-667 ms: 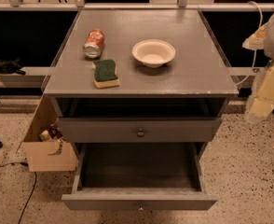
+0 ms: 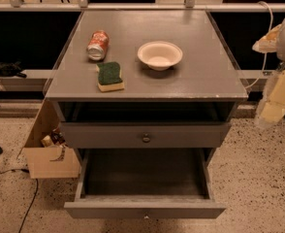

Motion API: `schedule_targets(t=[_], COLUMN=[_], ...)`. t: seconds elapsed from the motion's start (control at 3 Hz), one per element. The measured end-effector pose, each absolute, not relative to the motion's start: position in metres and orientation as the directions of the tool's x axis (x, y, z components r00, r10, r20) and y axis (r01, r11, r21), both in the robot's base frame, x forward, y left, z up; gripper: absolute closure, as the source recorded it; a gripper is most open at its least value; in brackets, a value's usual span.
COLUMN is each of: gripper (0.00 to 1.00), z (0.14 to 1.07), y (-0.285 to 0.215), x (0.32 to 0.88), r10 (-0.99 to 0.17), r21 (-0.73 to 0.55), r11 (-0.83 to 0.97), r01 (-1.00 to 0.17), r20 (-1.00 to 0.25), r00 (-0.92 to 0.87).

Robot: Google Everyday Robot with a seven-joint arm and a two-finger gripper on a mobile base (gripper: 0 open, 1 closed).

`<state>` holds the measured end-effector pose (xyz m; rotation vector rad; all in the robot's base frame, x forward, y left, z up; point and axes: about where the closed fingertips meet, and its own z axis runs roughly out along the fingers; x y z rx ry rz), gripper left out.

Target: Close middle drawer

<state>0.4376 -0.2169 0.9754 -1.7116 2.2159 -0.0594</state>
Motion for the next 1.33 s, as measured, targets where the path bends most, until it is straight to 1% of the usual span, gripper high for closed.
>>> schedule_targets(t=[0.33, 0.67, 1.0, 1.33], gripper=[0.0, 0.0, 0.0, 0.0], z=[0.953, 0.951, 0.964, 0.966], y=[-0.245, -0.285, -0.326, -0.335], x=[0.434, 0.394, 0.349, 0.339], r10=[-0.913, -0.841, -0.812, -0.808], r21=[-0.195, -0.124, -0.088, -0.08], r11=[0.31, 0.393, 0.449, 0.46], r01=[-0.931, -0.911, -0.889, -0.885], r20=[-0.335, -0.45, -0.456, -0.451], r00=[-0.234, -0.302, -0.365, -0.379])
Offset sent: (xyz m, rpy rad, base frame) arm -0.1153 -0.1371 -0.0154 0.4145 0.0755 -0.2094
